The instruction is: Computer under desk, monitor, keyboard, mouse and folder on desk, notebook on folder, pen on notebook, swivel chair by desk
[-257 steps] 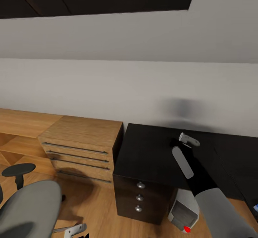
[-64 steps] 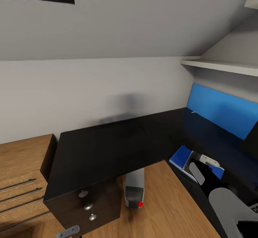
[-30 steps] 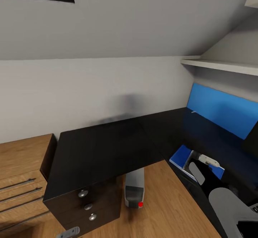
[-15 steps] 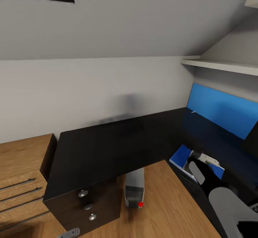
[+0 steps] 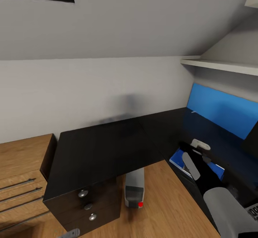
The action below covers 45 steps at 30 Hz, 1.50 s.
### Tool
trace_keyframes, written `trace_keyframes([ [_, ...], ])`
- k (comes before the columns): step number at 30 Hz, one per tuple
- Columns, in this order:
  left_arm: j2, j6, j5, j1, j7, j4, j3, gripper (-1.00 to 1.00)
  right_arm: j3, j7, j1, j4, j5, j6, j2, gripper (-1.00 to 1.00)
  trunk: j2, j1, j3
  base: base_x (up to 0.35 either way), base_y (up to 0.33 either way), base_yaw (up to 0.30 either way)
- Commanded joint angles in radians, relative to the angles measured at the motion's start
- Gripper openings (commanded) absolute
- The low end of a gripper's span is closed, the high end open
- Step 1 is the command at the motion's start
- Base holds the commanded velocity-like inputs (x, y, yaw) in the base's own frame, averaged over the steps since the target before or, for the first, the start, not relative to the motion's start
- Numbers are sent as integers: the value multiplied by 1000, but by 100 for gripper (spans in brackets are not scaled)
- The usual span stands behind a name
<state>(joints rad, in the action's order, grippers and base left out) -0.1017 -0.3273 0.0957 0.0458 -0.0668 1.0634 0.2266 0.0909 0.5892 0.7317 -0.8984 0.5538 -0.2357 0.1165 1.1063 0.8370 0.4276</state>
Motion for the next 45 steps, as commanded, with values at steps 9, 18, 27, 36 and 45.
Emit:
trace_keyframes([
  [9,0,131,6,0,-6,-52,-2,100,181,21,-77,-160,11,-71,-65,100,1,0,1,0,0,0],
  [18,0,193,6,0,-5,-61,-3,100,223,23,-96,-236,14,-103,-98,100,1,0,1,0,0,0],
  [27,0,201,5,0,-5,-67,-3,100,231,23,-135,-346,18,-118,-102,100,1,0,1,0,0,0],
  [36,2,205,6,0,-7,-68,-1,100,231,21,-166,-395,12,-135,-101,100,1,0,1,-302,0,0],
  [45,21,197,9,0,-16,-104,4,100,267,22,-166,-391,9,-132,-103,100,1,0,1,-334,-12,0],
])
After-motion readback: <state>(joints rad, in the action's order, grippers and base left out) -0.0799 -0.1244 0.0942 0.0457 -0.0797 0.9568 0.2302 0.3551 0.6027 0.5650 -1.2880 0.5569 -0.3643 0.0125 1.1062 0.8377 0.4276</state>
